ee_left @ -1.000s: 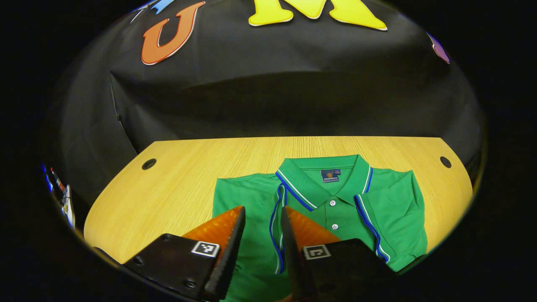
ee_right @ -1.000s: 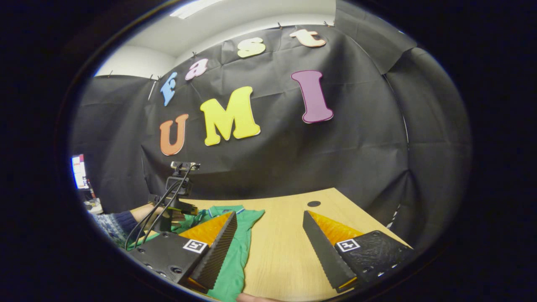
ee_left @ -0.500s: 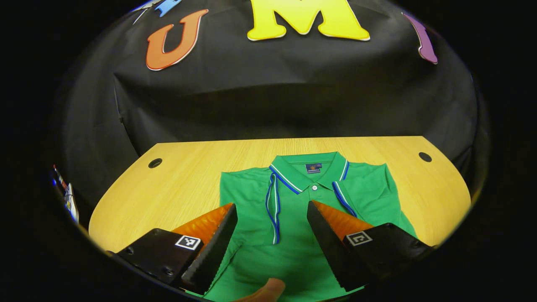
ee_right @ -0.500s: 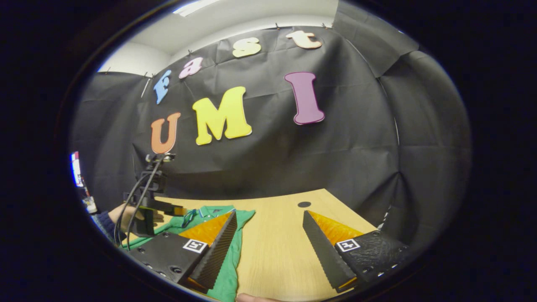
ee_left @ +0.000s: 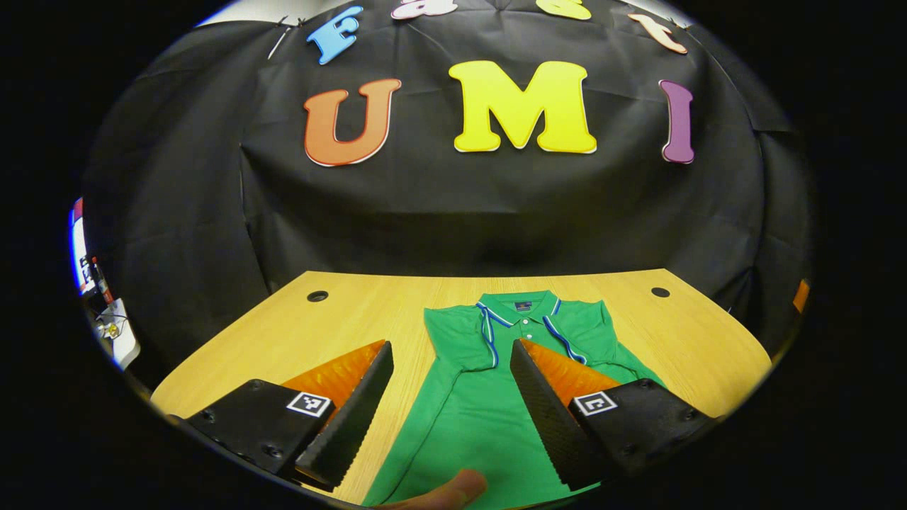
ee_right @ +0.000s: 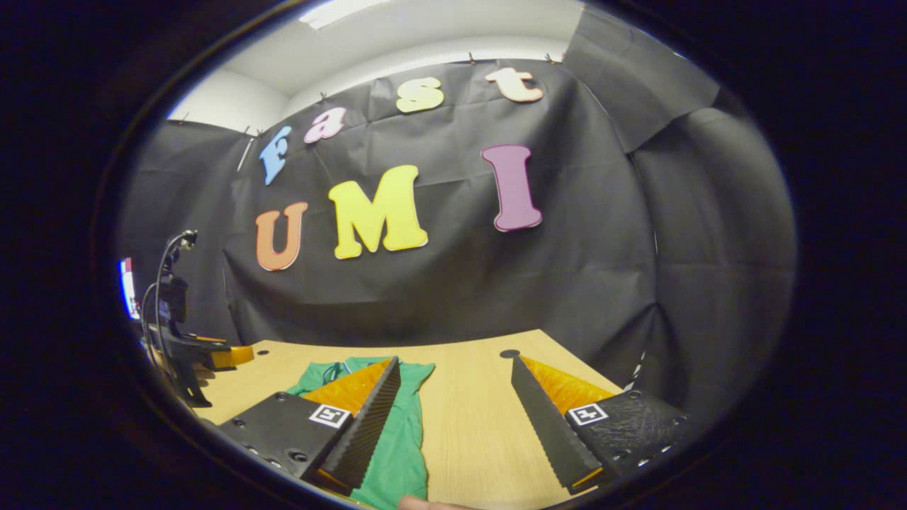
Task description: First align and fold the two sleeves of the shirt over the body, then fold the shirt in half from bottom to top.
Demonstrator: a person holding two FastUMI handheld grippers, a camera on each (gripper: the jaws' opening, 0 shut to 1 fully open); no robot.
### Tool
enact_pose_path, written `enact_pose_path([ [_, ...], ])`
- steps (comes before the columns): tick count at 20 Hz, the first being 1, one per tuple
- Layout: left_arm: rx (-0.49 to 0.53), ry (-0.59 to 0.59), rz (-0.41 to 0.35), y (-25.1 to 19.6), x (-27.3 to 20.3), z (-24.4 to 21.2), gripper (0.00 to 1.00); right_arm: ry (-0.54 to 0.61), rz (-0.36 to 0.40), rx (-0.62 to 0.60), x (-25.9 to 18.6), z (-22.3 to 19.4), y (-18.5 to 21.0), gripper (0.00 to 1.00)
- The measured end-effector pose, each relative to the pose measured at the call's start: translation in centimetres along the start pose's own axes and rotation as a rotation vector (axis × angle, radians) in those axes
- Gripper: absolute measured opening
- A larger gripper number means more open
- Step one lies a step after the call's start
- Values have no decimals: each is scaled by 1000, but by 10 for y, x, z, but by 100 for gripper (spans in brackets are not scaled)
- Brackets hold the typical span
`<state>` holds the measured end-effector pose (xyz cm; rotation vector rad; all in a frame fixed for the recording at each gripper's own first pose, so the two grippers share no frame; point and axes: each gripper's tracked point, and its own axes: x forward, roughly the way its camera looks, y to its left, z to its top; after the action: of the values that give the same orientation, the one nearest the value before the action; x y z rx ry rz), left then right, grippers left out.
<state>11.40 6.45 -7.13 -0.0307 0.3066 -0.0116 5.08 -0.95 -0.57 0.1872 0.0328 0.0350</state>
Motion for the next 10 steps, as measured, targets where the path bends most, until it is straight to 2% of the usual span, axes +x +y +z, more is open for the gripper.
enact_pose_path([
  [4,28,-49,31,29,-58,-12,100,34,19,-97,-21,-13,17,95],
  [5,25,-58,36,33,-70,-16,100,45,24,-113,-26,-16,20,100],
  [6,28,-64,37,37,-81,-20,100,54,34,-128,-32,-19,24,95],
  [7,26,-73,44,41,-91,-24,100,58,39,-140,-36,-20,28,95],
  [10,43,-96,36,42,-115,-37,100,59,2,-161,-48,-16,31,95],
])
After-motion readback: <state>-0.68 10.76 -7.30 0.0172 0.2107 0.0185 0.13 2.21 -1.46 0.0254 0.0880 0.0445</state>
